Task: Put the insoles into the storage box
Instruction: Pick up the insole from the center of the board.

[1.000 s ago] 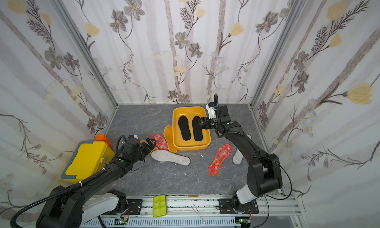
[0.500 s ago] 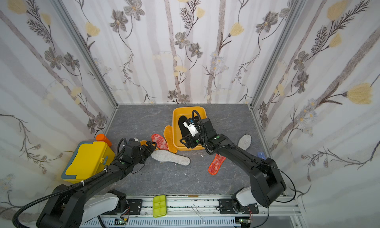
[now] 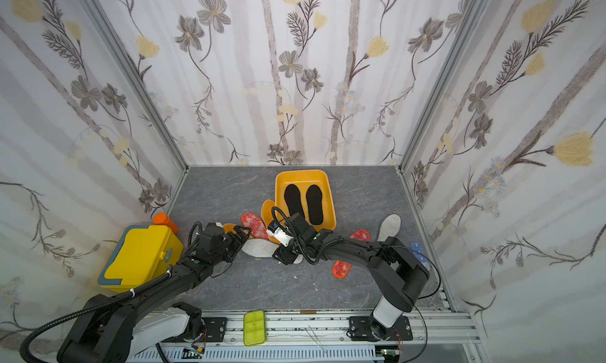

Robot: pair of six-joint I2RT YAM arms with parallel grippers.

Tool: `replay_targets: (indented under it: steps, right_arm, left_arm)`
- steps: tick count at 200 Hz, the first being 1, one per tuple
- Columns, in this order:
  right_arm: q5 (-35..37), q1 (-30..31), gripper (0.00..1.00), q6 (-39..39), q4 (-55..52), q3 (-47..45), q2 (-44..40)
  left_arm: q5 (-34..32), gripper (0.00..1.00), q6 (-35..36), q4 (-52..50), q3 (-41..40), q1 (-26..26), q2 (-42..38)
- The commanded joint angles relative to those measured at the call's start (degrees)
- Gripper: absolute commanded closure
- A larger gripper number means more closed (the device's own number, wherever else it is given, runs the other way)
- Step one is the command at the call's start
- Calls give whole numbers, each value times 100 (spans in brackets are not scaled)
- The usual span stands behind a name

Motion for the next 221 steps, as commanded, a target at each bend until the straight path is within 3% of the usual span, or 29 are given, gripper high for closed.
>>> replay_targets:
  steps: [1, 174, 221]
  right_arm:
    - [301, 77, 38, -209, 170, -5, 202]
    - [1359, 526, 43, -583, 381, 154, 963]
    - [1414, 557, 55, -550, 425, 108, 1165]
  left_arm:
    - [6, 0, -59, 112, -14, -4, -46]
    - [-140, 0, 56, -139, -69, 83, -364]
    - [-103, 0, 64, -125, -55, 128, -370]
